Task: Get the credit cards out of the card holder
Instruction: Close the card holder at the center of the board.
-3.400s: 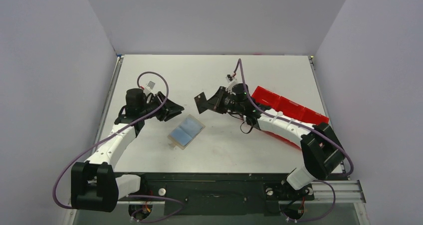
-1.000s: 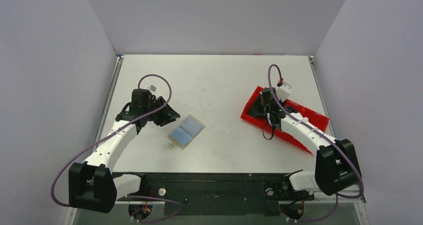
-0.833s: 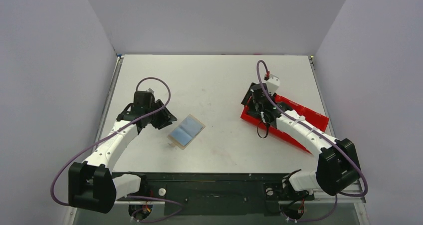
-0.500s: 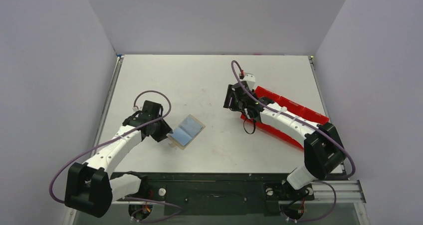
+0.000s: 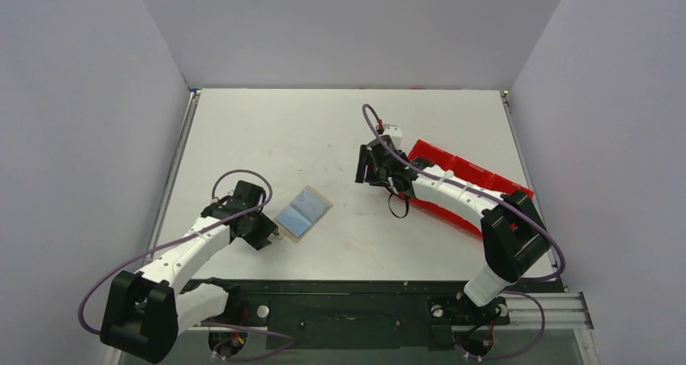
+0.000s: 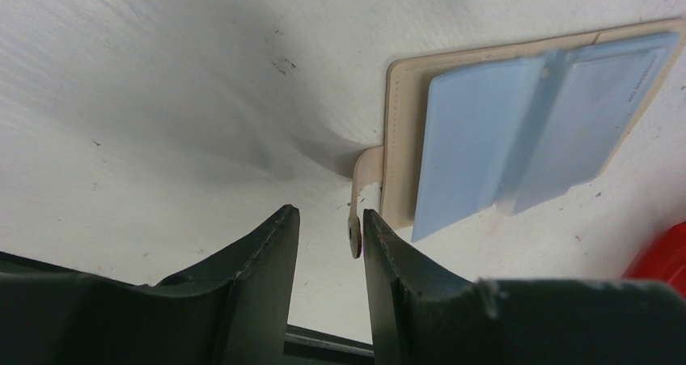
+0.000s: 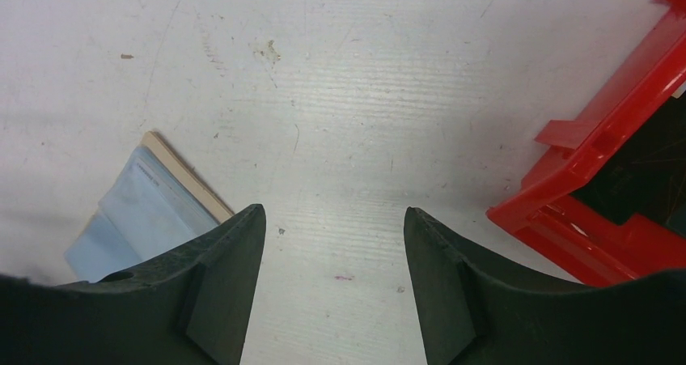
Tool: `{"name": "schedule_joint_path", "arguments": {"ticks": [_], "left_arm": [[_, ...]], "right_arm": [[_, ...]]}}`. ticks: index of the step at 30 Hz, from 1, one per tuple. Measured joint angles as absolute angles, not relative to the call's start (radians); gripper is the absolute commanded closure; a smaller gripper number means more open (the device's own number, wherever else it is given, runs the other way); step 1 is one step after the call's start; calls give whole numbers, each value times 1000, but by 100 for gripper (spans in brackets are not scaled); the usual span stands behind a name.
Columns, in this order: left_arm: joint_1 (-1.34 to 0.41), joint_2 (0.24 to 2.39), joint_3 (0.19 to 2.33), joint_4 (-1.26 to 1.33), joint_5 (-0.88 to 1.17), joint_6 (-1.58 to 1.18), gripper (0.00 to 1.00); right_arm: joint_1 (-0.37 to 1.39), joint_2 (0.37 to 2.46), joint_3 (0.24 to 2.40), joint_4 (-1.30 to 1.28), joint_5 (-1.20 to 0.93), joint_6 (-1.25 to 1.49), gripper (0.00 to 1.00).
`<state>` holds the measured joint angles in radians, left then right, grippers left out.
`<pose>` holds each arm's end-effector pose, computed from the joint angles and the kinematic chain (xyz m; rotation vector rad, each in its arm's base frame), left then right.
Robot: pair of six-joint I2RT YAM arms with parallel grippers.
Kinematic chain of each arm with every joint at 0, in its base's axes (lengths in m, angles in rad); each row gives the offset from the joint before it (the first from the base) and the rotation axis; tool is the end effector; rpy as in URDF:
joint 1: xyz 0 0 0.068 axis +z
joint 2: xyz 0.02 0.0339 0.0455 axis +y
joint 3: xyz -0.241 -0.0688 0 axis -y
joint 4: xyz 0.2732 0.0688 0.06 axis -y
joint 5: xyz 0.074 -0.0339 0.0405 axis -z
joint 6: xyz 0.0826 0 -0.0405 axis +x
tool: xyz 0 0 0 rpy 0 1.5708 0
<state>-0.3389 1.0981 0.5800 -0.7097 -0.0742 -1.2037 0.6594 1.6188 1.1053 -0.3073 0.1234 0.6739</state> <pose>0.2189 -0.0707 0.0976 -1.2035 2.5641 -0.2666 0.3266 0.2403 0.1582 0.0769 2.4372 0.4750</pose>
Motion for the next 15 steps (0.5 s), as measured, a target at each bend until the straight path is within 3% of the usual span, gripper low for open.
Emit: {"name": "schedule_joint_path", "arguments": {"ticks": [4, 9, 15], "left_arm": [[-339, 1105, 569, -677, -39, -1214, 72], [-339, 1128, 570, -644, -17, -1209, 100], [-339, 1171, 629, -673, -36, -1143, 100]], "right_arm": [[669, 1623, 1105, -307, 117, 674, 41], [676, 1634, 1105, -302, 110, 674, 41], [683, 1636, 1105, -300, 104, 674, 41]]}}
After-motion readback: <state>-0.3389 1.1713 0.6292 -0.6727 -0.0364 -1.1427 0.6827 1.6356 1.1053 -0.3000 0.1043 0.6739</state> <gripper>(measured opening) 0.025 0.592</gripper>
